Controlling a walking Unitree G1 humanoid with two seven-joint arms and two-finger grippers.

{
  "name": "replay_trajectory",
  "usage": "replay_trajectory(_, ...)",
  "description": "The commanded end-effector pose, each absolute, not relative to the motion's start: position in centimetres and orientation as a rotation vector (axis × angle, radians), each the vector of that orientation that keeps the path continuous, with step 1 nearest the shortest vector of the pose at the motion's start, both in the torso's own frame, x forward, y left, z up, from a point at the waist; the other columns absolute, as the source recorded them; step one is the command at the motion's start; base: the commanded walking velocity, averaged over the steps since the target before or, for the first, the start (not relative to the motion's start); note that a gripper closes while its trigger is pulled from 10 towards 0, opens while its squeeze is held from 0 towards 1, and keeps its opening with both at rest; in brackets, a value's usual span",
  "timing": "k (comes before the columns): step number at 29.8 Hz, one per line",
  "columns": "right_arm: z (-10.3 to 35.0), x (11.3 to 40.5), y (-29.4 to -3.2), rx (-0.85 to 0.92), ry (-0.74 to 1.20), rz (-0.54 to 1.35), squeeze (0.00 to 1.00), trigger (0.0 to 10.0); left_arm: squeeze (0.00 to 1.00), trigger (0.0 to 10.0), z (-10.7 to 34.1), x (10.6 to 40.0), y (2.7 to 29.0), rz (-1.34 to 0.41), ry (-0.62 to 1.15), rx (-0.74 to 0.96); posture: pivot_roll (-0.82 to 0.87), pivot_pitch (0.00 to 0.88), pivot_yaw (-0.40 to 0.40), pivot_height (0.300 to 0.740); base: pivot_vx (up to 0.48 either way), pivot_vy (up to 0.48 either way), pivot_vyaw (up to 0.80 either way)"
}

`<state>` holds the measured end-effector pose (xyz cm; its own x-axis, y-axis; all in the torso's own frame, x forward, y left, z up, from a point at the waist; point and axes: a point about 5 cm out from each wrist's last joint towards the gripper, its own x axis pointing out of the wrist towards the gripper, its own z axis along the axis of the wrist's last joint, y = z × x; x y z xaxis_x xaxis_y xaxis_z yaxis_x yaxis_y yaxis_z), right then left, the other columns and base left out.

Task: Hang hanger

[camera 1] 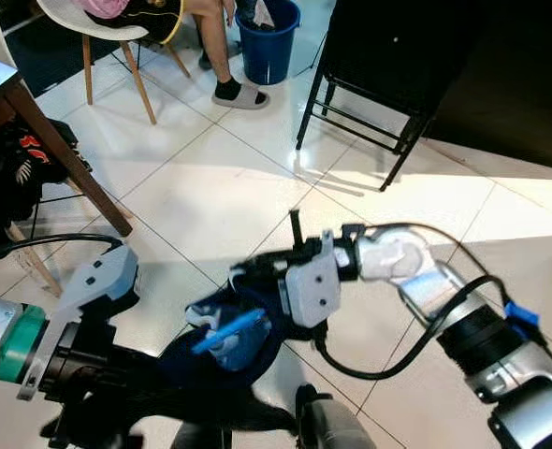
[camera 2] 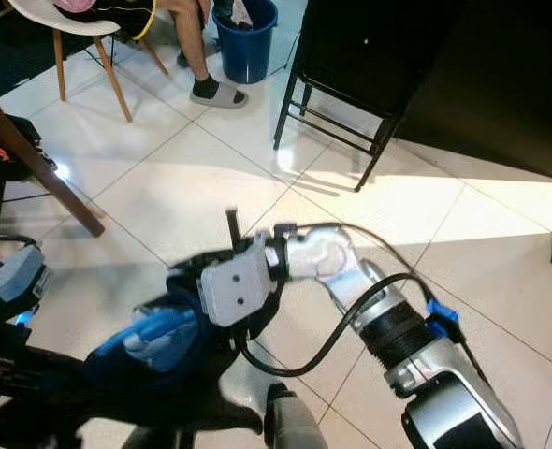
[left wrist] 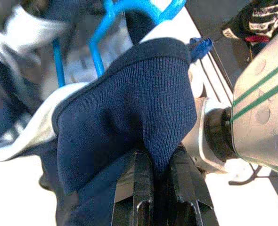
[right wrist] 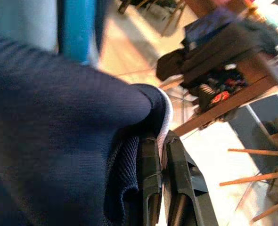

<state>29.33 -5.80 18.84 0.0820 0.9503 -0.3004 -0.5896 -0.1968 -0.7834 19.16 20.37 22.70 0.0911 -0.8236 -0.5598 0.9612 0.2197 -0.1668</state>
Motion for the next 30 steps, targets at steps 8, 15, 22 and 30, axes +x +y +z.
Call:
replay_trajectory(8,17.2,30.1,-5.6,-0.956,-0.448,1.436,0.00,10.0,0.00,10.0,24.3,18.6,19.1,-1.439,0.506,0.273,0.06,0.187,0.043,0.740,0.000,0.000,0.00)
replay_trajectory(15,23.8,33.7,-9.3,-0.564,-0.494,1.083,1.00,10.0,0.00,10.0,23.7,18.7,18.4,-1.389,0.450,0.225,0.05,0.185,0.024,0.740,0.000,0.000,0.00)
replay_trajectory(22,28.7,34.7,-14.1,-0.192,-0.519,0.952,0.00,10.0,0.00,10.0,23.5,19.0,17.9,-1.346,0.403,0.190,0.03,0.180,0.017,0.740,0.000,0.000,0.00)
replay_trajectory(30,29.5,34.3,-17.9,-0.064,-0.483,0.949,0.00,10.0,0.00,10.0,23.8,19.6,17.7,-1.305,0.345,0.168,0.03,0.174,0.015,0.740,0.000,0.000,0.00)
